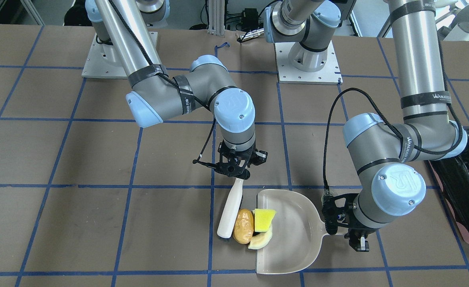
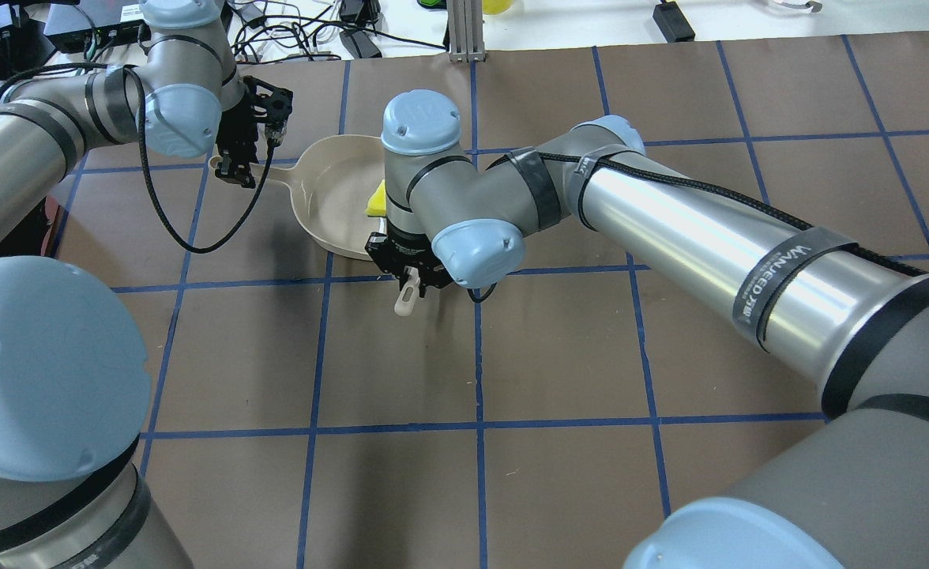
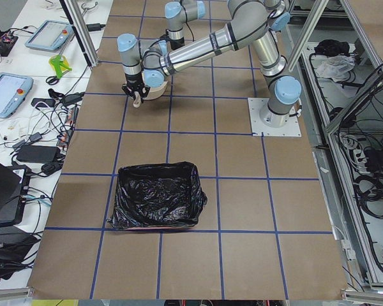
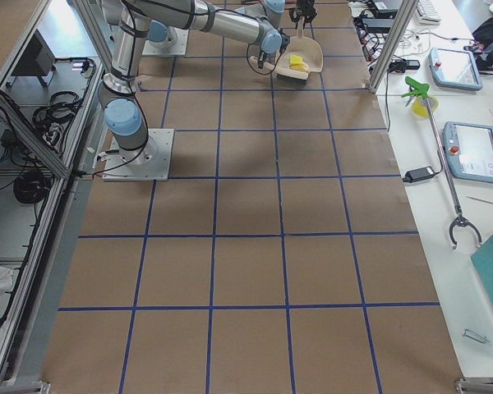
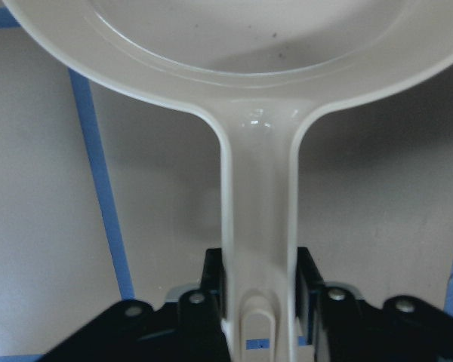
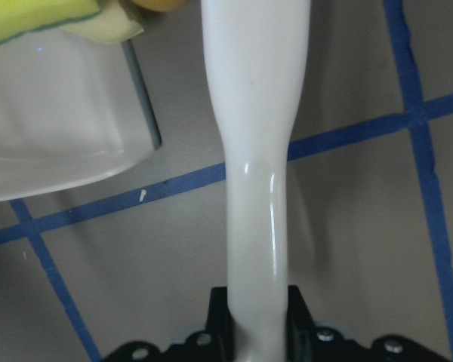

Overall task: Sweep and dump trash into bin
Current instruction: 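Sweep the sponge and potato with the brush into the dustpan held by the left gripper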

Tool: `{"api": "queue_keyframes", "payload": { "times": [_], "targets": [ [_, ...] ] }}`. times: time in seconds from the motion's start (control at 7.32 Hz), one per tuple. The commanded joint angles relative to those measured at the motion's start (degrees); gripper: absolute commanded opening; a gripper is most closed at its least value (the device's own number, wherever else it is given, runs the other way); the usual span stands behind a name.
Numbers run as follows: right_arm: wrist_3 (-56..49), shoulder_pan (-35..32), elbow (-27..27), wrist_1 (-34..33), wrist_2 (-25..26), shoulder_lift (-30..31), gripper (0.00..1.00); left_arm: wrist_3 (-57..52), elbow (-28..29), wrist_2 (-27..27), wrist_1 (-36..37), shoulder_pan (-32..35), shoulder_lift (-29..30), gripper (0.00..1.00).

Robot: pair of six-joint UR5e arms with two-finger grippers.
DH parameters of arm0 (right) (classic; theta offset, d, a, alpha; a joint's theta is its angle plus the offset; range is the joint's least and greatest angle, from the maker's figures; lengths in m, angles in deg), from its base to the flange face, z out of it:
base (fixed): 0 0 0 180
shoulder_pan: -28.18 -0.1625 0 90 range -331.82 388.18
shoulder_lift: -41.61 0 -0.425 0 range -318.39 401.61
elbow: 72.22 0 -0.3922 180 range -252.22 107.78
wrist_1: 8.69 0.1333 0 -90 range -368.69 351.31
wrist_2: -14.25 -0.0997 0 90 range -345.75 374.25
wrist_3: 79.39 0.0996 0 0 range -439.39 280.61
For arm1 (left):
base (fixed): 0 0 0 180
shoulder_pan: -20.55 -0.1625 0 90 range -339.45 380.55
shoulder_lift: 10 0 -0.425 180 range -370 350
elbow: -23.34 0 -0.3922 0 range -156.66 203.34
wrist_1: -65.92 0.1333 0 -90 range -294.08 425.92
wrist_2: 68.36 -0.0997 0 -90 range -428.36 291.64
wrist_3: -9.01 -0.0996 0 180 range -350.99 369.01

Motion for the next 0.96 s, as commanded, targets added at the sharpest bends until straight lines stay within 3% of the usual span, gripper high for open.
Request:
{"api": "queue_keyframes", "payload": {
  "times": [0.0,0.41,0.82],
  "targets": [
    [0.57,-2.28,5.16,-0.43,-1.76,-3.23,0.00,0.00,0.07,0.00,0.00,0.00,0.02,0.05],
    [3.90,-4.39,10.70,-0.70,-5.72,-7.45,0.00,0.00,0.24,0.18,0.00,-0.18,-0.07,0.05],
    [3.30,-3.70,10.81,1.31,-2.06,-6.93,0.00,0.00,0.24,0.18,0.00,-0.18,-0.07,0.05]
  ]
}}
